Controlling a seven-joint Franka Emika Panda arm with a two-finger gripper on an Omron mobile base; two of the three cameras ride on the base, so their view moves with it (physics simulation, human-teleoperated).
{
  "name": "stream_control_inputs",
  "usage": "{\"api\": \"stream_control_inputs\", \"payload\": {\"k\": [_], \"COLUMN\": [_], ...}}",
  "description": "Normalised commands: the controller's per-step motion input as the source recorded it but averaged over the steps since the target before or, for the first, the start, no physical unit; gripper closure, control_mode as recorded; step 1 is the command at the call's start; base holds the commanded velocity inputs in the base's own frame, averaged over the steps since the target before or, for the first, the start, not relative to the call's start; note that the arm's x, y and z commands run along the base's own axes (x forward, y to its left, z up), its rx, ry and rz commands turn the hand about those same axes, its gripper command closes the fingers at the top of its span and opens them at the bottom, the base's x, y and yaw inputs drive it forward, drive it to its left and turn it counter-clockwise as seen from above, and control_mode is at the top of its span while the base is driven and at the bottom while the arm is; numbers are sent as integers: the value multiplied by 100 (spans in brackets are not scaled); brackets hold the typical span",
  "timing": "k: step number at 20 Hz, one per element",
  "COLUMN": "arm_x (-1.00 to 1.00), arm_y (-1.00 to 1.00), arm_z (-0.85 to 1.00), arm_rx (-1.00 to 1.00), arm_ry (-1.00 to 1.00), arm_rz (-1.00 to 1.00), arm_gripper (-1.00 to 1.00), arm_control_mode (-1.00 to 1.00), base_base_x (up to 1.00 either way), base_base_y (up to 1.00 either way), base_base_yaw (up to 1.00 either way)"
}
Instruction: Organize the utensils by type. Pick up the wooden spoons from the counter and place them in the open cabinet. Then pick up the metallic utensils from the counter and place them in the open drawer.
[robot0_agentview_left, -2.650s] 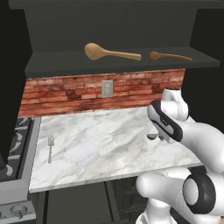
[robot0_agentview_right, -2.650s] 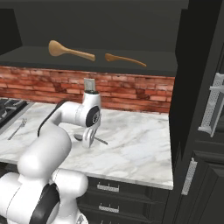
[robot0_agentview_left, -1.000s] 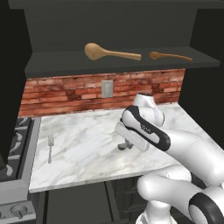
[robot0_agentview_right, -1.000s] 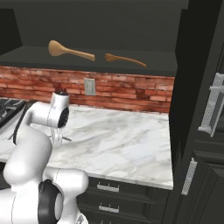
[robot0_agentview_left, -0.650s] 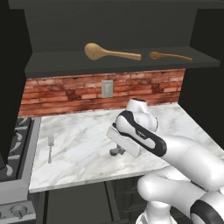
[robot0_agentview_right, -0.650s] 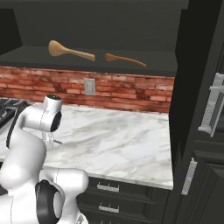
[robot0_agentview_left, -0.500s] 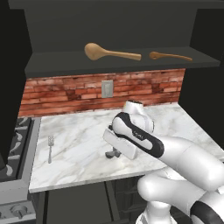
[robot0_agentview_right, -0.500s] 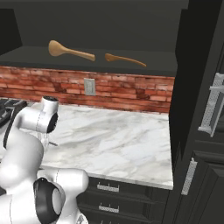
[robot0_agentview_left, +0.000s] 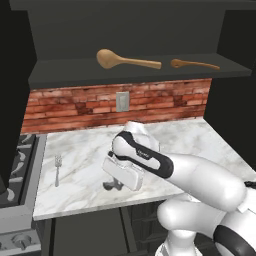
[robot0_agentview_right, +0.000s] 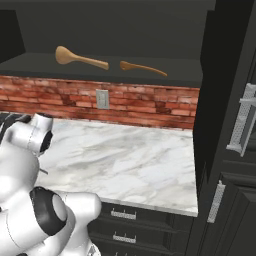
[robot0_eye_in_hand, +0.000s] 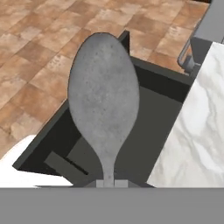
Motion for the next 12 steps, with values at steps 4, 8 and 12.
{"api": "stream_control_inputs", "payload": {"k": [4, 8, 12], "arm_x": [-19, -18, -6], "arm_y": [59, 50, 35], "arm_z": [-23, -20, -24], "arm_rx": [-8, -17, -23], "arm_ry": [18, 19, 13], "arm_rz": [-4, -11, -25], "arm_gripper": [100, 100, 100], "arm_control_mode": [-100, -100, -100], "base_base_x": [0, 0, 0], "base_base_y": [0, 0, 0], "base_base_yaw": [0, 0, 0]}}
